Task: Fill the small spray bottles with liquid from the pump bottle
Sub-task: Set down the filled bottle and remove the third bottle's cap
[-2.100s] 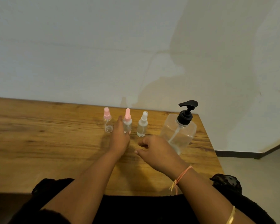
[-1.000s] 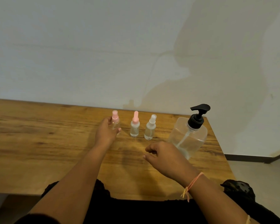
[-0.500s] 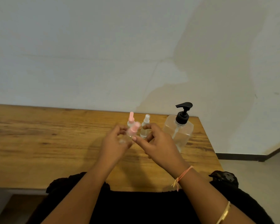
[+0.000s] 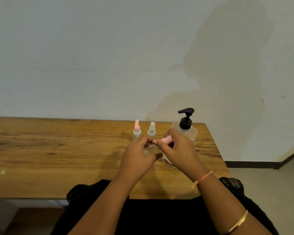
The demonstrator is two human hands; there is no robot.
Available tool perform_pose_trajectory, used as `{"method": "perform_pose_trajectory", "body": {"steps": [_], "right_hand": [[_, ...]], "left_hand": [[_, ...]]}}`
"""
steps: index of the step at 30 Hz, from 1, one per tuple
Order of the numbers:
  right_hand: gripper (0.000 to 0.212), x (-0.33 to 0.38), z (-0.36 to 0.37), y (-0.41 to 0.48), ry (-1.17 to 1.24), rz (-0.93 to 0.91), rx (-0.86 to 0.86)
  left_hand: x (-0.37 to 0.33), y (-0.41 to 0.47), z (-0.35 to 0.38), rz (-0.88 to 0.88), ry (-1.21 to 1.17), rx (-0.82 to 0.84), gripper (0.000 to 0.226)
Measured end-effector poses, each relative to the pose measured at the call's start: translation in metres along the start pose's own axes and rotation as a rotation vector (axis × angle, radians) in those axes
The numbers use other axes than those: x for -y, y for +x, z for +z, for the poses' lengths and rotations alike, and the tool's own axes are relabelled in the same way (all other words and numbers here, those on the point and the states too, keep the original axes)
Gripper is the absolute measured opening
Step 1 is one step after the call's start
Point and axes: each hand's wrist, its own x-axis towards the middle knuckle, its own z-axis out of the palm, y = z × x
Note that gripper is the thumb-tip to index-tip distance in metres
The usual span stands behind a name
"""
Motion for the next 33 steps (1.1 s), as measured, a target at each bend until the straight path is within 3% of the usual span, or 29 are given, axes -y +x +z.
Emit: {"method": "perform_pose_trajectory", "body": {"steps": [8,14,17,20,22,26,28,30,33], "right_hand": [[0.024,-0.003,0.002,0.007,-0.048,-0.15,0.064],[0.014,-0.007,-0.001,0.01,-0.086,-0.285,0.209],[0.029,-0.009,-0.001,0.008,-0.064,-0.211,0.228],[0.041,-0.008,0.003,0.005,-0.086,-0.049,0.129],[0.039,-0.011,0.008,0.005,-0.149,-0.046,0.068],[0.015,-0.013,0.012,0.006,-0.101,-0.125,0.089],[0.025,-0.013,0.012,0.007,-0.061,-0.128,0.118],[0.041,-0.011,0.012,0.005,0.003,-0.014,0.13],[0.043,-0.011,0.014,0.004,0.006,0.087,0.104]], "left_hand": [[0.011,0.012,-0.01,-0.056,-0.044,0.089,0.035],[0.018,0.019,-0.017,-0.024,-0.016,0.181,0.04],[0.015,0.02,-0.017,0.014,0.06,0.14,0.036],[0.014,0.021,-0.016,0.021,0.158,0.116,0.035],[0.015,0.02,-0.013,0.029,0.194,0.114,0.035],[0.017,0.021,-0.013,0.045,0.209,0.093,0.037],[0.017,0.022,-0.014,0.045,0.193,0.077,0.035],[0.015,0.023,-0.014,0.034,0.208,0.083,0.034],[0.014,0.022,-0.013,0.031,0.213,0.098,0.032]]}}
